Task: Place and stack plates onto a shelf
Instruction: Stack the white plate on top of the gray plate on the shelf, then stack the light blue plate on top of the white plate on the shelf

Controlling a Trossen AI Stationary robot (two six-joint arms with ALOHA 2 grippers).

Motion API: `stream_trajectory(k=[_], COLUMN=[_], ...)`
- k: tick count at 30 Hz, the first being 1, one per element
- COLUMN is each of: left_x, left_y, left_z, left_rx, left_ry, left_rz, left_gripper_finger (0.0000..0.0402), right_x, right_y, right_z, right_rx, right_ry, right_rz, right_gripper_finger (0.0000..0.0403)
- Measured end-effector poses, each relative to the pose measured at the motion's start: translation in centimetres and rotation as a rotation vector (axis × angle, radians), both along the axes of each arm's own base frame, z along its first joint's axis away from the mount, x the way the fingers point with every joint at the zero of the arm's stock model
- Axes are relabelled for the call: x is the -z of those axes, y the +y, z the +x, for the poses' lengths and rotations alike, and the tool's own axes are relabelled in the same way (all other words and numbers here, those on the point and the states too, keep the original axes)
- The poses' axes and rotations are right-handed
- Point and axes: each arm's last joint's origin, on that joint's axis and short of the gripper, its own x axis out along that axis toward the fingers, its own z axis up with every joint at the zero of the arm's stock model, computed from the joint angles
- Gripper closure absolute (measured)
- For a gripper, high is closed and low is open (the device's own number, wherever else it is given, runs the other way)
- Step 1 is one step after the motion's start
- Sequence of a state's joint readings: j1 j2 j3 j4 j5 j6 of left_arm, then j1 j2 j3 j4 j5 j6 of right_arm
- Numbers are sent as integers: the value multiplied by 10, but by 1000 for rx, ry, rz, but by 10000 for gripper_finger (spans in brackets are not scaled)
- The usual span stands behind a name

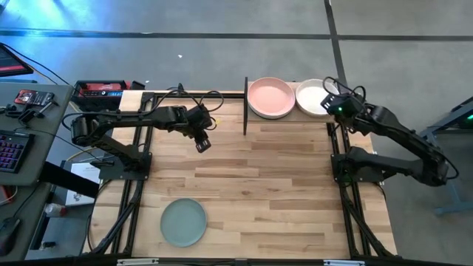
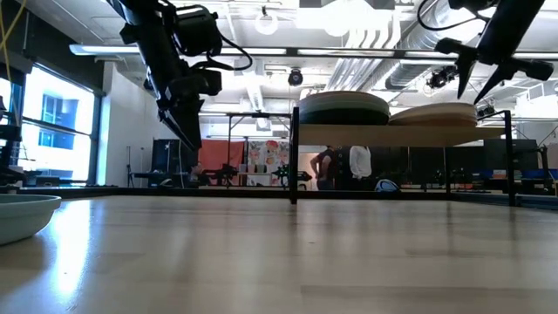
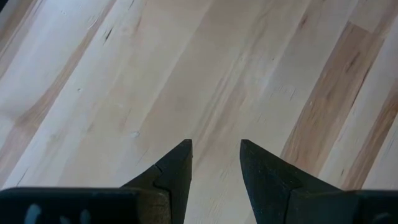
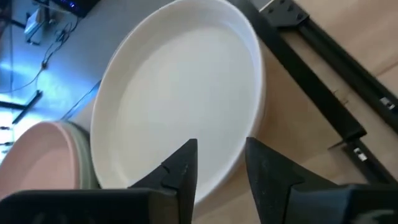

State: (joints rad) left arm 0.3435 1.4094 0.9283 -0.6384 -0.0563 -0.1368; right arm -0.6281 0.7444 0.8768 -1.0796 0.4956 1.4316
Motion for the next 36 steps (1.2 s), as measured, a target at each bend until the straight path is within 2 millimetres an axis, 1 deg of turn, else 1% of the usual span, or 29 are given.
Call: stream_trajectory(k=[4,9,12,16,19,26,32,36], left_x=[0,3,5,6,6,6,6,6], left_y=[0,-4,-6,-9,-11,-15,-17,-17], left_z=[0,-6,-10,-13,-13,-12,-11,-11], left_rx=[1,21,29,17,26,44,25,15], left_ry=[1,51,97,133,141,141,138,138], left_rz=[-2,-71,-114,-136,-138,-135,-143,-146], left_gripper_finger=[277,277,277,277,277,277,277,277], right_x=[-2,-5,-8,-13,-10,3,8,6], right_y=[3,8,7,0,-5,-15,-18,-18], right_z=[-3,-5,-3,3,10,26,32,32], right_rx=[-36,-118,-168,-159,-151,-193,-213,-211], right_ry=[-31,-88,-107,-91,-62,-10,2,-10], right_rz=[11,36,-4,-92,-81,28,76,57], right_gripper_finger=[289,289,289,289,289,289,289,289])
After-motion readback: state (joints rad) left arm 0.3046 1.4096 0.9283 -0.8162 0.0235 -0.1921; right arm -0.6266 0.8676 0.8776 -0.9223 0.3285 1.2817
